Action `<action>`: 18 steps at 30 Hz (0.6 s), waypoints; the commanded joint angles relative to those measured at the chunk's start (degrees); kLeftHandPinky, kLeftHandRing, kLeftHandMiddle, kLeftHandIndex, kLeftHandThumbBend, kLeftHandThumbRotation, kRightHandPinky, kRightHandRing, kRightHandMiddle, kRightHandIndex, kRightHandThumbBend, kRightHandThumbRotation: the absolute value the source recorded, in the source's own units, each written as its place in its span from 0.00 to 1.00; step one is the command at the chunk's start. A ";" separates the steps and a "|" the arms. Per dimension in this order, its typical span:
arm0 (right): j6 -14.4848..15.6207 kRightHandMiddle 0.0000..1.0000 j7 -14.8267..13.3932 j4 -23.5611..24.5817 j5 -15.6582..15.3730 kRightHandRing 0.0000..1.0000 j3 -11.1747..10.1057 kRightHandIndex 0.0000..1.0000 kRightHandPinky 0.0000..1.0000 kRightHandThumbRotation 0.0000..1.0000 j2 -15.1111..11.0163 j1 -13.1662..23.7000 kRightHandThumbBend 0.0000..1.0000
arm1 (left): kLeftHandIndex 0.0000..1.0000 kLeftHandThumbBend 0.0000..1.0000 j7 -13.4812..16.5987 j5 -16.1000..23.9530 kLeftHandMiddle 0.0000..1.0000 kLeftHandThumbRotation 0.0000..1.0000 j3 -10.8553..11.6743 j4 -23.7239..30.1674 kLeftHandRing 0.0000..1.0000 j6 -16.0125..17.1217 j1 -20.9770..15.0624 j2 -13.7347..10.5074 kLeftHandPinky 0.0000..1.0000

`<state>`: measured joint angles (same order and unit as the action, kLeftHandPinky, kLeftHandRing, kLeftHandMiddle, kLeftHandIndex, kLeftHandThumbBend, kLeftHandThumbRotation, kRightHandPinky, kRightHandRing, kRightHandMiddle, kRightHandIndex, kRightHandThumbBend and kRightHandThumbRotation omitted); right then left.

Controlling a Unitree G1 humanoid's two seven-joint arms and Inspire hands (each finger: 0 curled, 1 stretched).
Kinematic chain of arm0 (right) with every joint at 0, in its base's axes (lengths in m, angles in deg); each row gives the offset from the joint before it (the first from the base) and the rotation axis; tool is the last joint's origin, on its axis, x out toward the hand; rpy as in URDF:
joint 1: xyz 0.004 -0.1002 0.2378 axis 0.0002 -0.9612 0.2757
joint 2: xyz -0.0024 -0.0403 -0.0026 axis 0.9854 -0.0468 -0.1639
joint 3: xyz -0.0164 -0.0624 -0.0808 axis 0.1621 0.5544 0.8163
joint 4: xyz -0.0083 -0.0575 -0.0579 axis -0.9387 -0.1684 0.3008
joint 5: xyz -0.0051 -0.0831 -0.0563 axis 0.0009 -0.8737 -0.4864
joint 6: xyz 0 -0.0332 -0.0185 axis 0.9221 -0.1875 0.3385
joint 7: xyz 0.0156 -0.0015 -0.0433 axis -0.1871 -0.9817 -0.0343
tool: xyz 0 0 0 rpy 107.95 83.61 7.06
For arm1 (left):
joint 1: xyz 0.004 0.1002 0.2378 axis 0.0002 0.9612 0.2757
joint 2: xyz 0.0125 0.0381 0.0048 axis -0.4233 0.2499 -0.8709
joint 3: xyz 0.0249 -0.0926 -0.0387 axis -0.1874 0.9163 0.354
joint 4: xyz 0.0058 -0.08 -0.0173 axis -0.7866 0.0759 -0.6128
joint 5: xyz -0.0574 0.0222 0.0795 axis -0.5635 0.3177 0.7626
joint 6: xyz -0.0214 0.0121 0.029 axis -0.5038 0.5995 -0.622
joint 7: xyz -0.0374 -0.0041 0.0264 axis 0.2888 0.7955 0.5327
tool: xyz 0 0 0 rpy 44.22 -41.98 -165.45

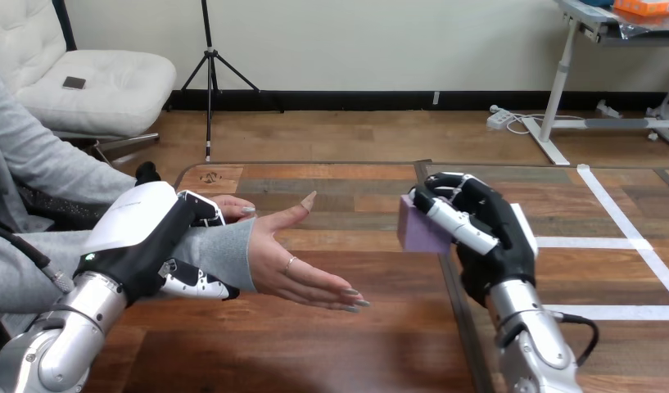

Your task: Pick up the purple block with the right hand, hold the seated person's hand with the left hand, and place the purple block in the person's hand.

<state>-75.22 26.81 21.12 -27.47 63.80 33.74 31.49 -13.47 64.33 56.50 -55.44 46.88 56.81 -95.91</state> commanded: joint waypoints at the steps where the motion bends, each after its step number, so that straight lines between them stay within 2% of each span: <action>1: -0.21 0.43 0.36 4.59 -0.94 0.37 1.81 0.44 0.32 0.00 1.01 1.89 0.85 | 0.34 0.72 2.21 -3.34 0.32 0.00 1.25 5.07 0.26 3.53 -6.97 2.80 0.20; 12: 0.89 0.43 0.20 7.04 -1.46 0.37 3.45 0.44 0.32 0.00 2.66 1.05 0.85 | 0.34 0.72 2.29 -2.54 0.32 0.00 0.87 4.78 0.27 3.43 -7.30 3.27 0.21; 18: 0.44 0.42 0.33 9.00 -2.59 0.36 4.61 0.44 0.32 0.00 3.61 0.07 0.86 | 0.34 0.71 1.98 -2.83 0.32 0.00 0.79 4.80 0.27 3.48 -7.16 3.54 0.21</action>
<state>-74.20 26.72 25.34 -29.77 67.08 36.43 30.13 -13.47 64.33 56.57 -55.44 46.91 56.52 -95.01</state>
